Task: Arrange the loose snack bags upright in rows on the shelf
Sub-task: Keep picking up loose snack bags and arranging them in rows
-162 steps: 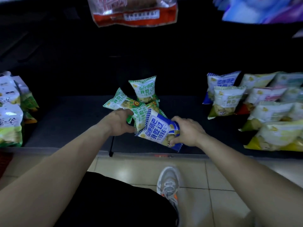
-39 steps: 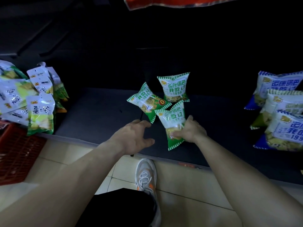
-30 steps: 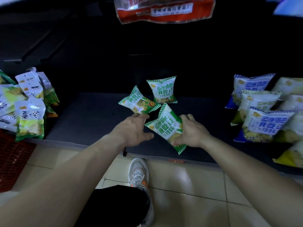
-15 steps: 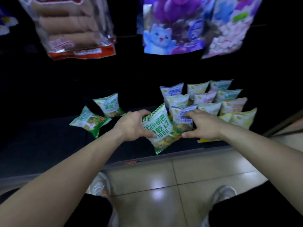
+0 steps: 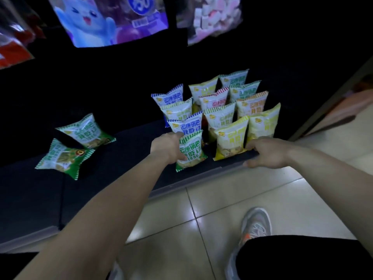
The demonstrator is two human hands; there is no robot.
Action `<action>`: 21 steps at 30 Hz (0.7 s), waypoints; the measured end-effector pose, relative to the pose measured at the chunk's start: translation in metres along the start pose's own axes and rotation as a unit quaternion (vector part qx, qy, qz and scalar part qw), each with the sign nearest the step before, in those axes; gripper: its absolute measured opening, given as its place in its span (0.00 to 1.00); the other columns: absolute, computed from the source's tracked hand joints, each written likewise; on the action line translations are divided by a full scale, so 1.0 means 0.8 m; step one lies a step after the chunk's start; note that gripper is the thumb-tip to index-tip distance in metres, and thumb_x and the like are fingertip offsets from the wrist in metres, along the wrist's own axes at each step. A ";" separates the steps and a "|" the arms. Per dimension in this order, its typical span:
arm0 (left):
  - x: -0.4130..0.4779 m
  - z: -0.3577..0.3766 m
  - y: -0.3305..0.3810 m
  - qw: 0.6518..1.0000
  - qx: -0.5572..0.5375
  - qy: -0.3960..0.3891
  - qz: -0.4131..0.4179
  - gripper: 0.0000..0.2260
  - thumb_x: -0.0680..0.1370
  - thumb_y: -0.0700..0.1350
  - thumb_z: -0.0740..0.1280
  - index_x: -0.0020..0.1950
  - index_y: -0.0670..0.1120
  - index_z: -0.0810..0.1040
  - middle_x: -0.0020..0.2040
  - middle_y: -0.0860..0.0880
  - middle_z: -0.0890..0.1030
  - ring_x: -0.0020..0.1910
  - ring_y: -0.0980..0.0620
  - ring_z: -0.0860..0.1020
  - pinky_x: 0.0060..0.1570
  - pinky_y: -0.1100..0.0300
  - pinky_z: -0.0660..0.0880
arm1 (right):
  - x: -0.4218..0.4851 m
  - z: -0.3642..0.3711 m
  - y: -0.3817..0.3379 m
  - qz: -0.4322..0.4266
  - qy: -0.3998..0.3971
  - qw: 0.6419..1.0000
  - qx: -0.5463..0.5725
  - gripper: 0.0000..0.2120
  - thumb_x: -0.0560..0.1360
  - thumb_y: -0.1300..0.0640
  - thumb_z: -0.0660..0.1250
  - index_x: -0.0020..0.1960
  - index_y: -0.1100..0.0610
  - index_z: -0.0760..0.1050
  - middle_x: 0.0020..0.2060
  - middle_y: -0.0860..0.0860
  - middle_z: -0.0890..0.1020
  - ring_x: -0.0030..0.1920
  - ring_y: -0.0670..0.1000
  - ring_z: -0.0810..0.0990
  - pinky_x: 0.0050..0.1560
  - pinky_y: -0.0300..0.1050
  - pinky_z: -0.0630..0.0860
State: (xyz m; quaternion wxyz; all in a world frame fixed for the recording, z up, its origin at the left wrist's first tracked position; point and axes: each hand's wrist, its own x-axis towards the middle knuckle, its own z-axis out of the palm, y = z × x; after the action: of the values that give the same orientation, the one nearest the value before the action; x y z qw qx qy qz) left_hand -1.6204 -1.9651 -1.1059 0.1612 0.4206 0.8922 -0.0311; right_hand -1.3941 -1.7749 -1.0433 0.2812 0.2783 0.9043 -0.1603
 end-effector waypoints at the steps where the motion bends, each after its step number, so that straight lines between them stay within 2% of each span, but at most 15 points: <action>1: 0.008 0.005 0.006 1.000 0.006 -0.004 -0.001 0.39 0.68 0.61 0.76 0.75 0.54 0.64 0.65 0.49 0.77 0.61 0.46 0.76 0.49 0.49 0.79 | 0.003 0.002 0.004 0.000 0.001 1.000 0.007 0.37 0.74 0.37 0.69 0.75 0.56 0.66 0.70 0.56 0.72 0.68 0.56 0.72 0.64 0.47 0.71; 7: 0.036 0.028 0.023 1.000 0.006 -0.021 0.000 0.38 0.70 0.58 0.76 0.76 0.53 0.63 0.65 0.47 0.76 0.62 0.45 0.75 0.53 0.49 0.76 | 0.013 0.006 0.009 -0.004 0.005 1.000 0.016 0.37 0.73 0.36 0.69 0.75 0.53 0.66 0.69 0.54 0.73 0.67 0.55 0.72 0.63 0.48 0.72; 13: 0.043 0.033 0.023 1.000 0.022 -0.009 0.003 0.39 0.71 0.61 0.73 0.78 0.56 0.59 0.69 0.45 0.69 0.67 0.44 0.69 0.62 0.48 0.71 | 0.015 0.004 0.001 -0.008 -0.001 1.000 -0.001 0.37 0.72 0.35 0.68 0.75 0.51 0.65 0.69 0.53 0.71 0.68 0.55 0.71 0.63 0.49 0.72; 17: 0.036 0.030 0.022 0.999 0.034 0.008 0.019 0.39 0.72 0.61 0.73 0.78 0.54 0.58 0.70 0.46 0.70 0.68 0.44 0.69 0.65 0.48 0.67 | 0.010 -0.004 -0.020 -0.014 -0.010 1.000 -0.015 0.37 0.74 0.35 0.68 0.76 0.51 0.64 0.71 0.52 0.69 0.69 0.55 0.70 0.62 0.48 0.72; 21: 0.011 0.003 0.009 1.000 0.013 0.016 0.020 0.39 0.74 0.63 0.69 0.79 0.51 0.56 0.73 0.46 0.66 0.71 0.44 0.66 0.68 0.48 0.65 | 0.006 -0.020 -0.058 -0.028 0.004 0.999 -0.029 0.34 0.74 0.36 0.68 0.73 0.51 0.66 0.70 0.52 0.70 0.67 0.56 0.72 0.62 0.52 0.73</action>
State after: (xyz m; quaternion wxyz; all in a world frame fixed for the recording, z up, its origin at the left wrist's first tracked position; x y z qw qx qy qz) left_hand -1.6197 -1.9544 -1.1107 0.1417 0.4409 0.8857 -0.0331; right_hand -1.4314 -1.8027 -1.0275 0.2813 0.2453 0.9170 -0.1407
